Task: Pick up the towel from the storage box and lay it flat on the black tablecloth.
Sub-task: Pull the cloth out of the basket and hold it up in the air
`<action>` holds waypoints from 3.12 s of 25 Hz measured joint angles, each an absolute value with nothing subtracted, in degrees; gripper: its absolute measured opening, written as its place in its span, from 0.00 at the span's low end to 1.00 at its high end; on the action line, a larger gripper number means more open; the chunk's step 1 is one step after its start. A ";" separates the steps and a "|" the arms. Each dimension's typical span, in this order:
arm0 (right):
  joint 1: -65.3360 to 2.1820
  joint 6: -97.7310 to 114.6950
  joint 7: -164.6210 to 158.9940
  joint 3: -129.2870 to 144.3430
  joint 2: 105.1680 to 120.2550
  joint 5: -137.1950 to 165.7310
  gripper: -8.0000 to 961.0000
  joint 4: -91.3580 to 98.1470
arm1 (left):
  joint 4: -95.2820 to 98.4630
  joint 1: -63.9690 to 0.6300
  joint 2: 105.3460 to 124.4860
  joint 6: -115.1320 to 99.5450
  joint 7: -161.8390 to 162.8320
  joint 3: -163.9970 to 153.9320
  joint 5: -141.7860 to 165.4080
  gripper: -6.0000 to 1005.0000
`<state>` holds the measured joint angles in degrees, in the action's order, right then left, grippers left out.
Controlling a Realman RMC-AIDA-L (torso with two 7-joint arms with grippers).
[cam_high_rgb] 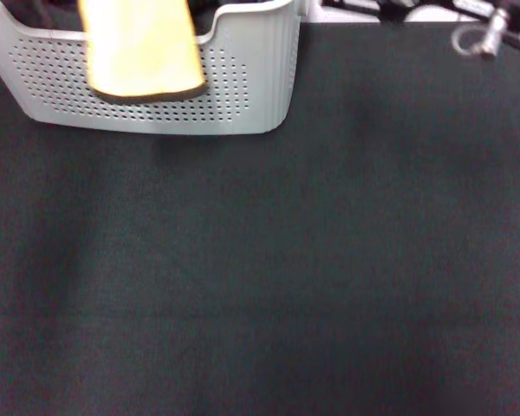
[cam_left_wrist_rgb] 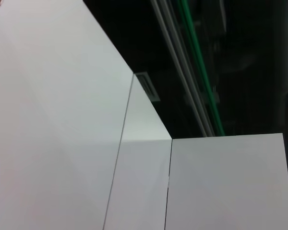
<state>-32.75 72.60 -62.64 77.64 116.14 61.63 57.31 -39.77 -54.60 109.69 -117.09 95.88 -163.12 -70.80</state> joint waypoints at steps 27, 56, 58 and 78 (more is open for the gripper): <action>-40.20 69.67 -60.99 83.41 116.13 49.45 0.80 56.16 | -51.91 -56.52 117.93 -116.44 99.11 -163.17 -77.01 0.02; -33.21 70.39 -55.56 93.56 116.18 38.41 0.80 58.13 | -42.16 -56.07 119.45 -116.72 97.60 -163.19 -77.42 0.02; -33.46 68.71 -52.87 94.88 116.19 35.58 0.80 58.28 | -41.64 -56.08 119.66 -116.74 97.51 -163.14 -77.55 0.02; -44.92 67.10 -46.02 95.83 116.28 20.20 0.80 49.30 | -33.87 -57.32 119.70 -116.68 93.37 -163.12 -78.93 0.02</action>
